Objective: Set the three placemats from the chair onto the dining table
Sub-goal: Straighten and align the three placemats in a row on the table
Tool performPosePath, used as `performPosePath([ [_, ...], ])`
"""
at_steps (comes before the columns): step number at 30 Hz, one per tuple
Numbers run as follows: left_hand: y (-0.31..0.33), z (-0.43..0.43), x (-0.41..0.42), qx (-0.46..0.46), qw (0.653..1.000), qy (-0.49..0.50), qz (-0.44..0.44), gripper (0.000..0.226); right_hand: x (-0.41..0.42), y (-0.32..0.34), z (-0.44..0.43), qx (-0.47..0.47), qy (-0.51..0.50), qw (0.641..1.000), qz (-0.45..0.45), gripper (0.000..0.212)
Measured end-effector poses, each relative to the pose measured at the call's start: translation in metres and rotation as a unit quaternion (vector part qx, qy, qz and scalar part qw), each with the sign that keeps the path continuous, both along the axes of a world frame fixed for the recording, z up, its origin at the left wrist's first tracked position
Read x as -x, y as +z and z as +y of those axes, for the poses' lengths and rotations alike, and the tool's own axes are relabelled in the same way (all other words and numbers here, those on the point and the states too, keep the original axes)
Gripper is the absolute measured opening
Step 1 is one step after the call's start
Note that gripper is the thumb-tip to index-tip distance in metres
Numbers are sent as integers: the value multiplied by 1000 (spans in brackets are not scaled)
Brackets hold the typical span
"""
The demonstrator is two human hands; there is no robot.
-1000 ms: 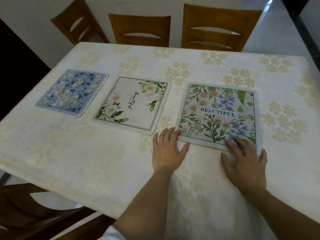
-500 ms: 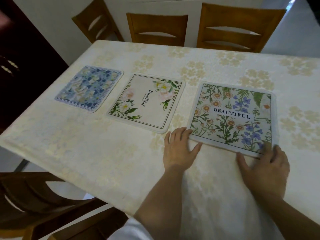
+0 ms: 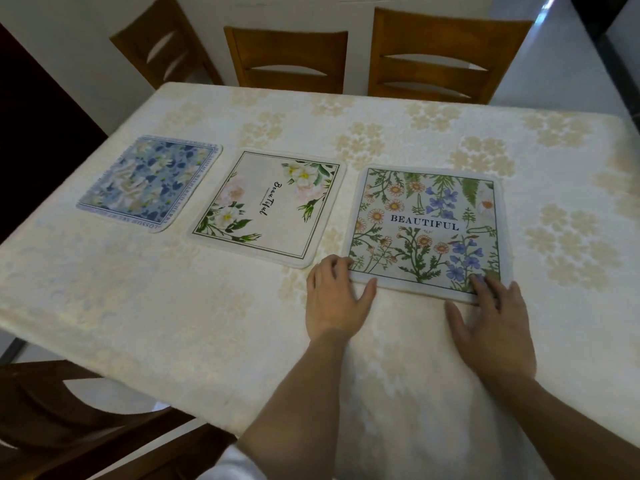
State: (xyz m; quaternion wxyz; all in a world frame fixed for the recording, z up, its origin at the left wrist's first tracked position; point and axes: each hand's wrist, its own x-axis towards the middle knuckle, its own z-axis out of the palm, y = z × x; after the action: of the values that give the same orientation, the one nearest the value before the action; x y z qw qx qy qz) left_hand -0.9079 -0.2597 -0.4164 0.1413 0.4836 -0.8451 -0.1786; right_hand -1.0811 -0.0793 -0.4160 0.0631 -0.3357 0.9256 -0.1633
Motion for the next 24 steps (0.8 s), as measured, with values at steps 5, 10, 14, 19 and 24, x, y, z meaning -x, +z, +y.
performPosePath([
  [5,0,1,0,-6,1000,6,-1,60,-1,0,0,47,-19,999,-4,72],
  [10,0,1,1,8,1000,8,2,59,-2,4,-4,45,-81,995,-35,91],
  [14,0,0,-1,10,1000,-1,-5,65,-2,3,-3,39,-75,996,-10,94],
  [19,1,-1,-1,20,999,-21,-19,73,-2,3,-3,29,-70,997,14,94],
  [24,1,0,-3,23,999,-24,-16,70,-2,2,-2,52,-70,996,17,92],
])
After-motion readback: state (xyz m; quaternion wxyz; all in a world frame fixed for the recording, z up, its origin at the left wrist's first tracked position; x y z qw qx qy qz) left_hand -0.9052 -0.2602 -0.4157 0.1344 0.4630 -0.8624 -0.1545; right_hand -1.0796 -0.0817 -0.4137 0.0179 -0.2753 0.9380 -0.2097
